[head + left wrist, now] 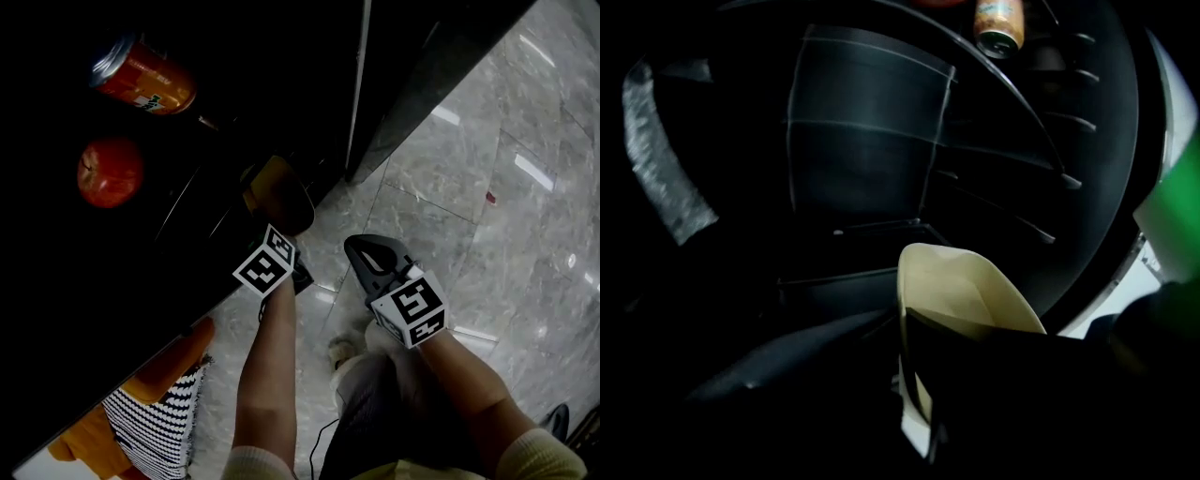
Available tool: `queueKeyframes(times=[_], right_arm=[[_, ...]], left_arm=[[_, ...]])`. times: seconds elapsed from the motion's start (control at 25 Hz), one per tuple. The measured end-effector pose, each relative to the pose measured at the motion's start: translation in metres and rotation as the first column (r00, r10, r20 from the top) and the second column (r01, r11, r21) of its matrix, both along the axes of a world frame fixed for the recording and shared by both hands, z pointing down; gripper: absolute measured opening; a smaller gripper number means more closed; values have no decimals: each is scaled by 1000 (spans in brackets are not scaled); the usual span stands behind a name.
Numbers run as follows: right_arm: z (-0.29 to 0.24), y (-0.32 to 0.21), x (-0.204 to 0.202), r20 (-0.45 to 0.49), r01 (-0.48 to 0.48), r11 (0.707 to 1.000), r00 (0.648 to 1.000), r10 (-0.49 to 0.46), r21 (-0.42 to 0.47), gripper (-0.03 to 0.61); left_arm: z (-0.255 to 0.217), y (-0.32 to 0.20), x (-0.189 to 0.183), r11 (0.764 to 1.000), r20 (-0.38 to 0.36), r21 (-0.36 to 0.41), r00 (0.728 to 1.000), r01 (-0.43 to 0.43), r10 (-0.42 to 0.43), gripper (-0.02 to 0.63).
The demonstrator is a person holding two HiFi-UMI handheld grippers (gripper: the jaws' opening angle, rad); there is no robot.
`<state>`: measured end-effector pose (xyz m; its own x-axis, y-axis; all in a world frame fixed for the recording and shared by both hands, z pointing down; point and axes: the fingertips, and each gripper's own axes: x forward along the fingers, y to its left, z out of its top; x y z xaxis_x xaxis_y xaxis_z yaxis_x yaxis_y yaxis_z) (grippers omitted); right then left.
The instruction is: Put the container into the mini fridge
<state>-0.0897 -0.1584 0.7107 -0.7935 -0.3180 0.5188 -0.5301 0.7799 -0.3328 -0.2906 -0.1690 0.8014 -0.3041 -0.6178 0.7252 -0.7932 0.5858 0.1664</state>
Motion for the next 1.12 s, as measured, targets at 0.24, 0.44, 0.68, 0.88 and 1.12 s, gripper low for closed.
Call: queueKeyframes(times=[0.24, 0.44, 0.68, 0.88, 1.12], right_arm=[[12, 6, 3, -7, 1, 1000, 1000, -1, -17, 30], [21, 7, -4, 1, -10, 1000, 1000, 10, -26, 31], [30, 14, -9, -9, 26, 1000, 1000, -26, -3, 31], [34, 6, -6, -2, 0, 1000, 1000, 0, -1, 29], [33, 2, -6, -5, 0, 1000, 1000, 1, 28, 31]], left_arm=[[-2, -17, -13, 999, 56, 44, 998, 23, -25, 21], [3, -26, -23, 996, 64, 67, 995, 66, -70, 21], [9, -37, -30, 994, 59, 98, 997, 41, -47, 21], [6, -46, -28, 989, 93, 145, 995, 20, -34, 23], [-3, -45, -26, 985, 124, 175, 992, -3, -19, 32]])
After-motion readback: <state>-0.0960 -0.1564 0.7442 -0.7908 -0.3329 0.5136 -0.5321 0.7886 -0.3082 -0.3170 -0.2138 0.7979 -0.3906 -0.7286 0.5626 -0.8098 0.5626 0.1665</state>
